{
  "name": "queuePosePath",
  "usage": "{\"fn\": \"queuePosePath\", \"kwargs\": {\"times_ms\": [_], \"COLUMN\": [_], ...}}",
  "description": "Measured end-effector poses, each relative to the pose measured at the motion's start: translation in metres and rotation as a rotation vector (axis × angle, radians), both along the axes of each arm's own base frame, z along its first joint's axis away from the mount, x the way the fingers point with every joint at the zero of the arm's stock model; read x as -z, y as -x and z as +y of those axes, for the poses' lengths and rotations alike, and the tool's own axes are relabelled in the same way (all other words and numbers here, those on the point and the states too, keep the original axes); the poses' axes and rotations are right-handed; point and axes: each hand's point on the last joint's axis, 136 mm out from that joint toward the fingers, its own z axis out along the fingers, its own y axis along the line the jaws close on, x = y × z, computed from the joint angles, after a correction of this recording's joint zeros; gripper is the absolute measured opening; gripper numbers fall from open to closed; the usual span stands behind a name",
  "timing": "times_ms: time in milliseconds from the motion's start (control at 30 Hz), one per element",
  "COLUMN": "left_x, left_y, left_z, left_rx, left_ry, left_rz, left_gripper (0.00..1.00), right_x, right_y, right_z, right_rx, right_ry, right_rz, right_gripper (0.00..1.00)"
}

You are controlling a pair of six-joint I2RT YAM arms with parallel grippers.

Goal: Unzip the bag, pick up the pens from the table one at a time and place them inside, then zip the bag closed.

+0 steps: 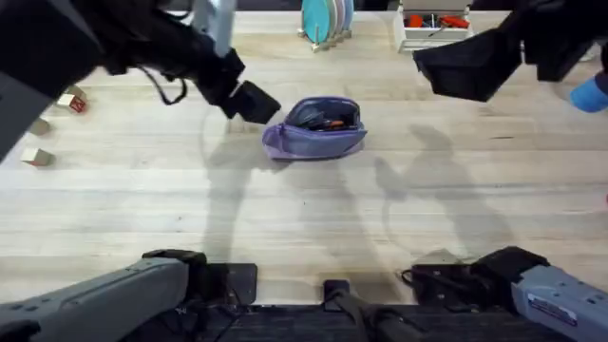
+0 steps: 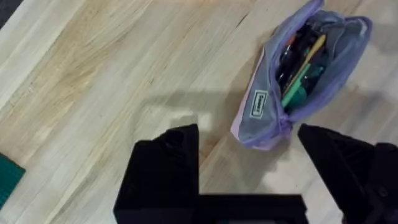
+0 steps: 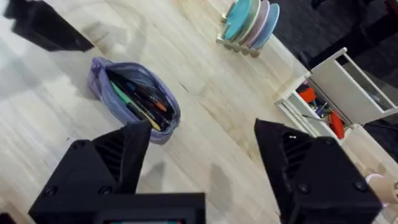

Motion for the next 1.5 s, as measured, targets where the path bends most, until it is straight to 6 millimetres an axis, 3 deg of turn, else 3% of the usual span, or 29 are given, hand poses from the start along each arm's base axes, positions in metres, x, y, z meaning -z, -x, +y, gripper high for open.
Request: {"fn": "queuePosePath", "kwargs": {"times_ms": [267, 533, 833, 1033, 1200, 1267, 1333, 1500], "left_x": [-0.01, -0.02, -0.021, -0.009, 0.004, 0.009, 0.027, 0.044], "left_y": [0.012, 0.005, 0.009, 0.041, 0.06, 0.061, 0.06, 0.054], "left_z": [0.04, 0.08, 0.078, 0.067, 0.059, 0.058, 0.054, 0.053], "left_rx": [-0.005, -0.022, 0.025, 0.209, 0.382, 0.429, 0.536, 0.563], "left_ry": [0.106, 0.115, 0.117, 0.091, 0.143, 0.167, 0.256, 0.319], "left_rz": [-0.006, -0.118, -0.14, -0.106, -0.094, -0.103, -0.106, -0.091], "left_gripper": [0.995, 0.996, 0.993, 0.993, 0.993, 0.993, 0.993, 0.994], "right_x": [0.015, 0.024, 0.024, 0.01, 0.013, 0.019, 0.039, 0.043], "right_y": [-0.011, -0.015, 0.006, 0.013, 0.009, 0.006, 0.003, 0.006], "right_z": [0.004, 0.011, 0.057, 0.085, 0.096, 0.098, 0.102, 0.1], "right_rx": [0.0, -0.016, -0.199, -0.252, -0.135, -0.076, 0.138, 0.26], "right_ry": [0.018, 0.027, -0.029, -0.161, -0.312, -0.357, -0.491, -0.562], "right_rz": [0.049, 0.079, 0.109, 0.131, 0.281, 0.353, 0.596, 0.707], "right_gripper": [0.997, 0.996, 0.996, 0.996, 0.996, 0.996, 0.996, 0.996]}}
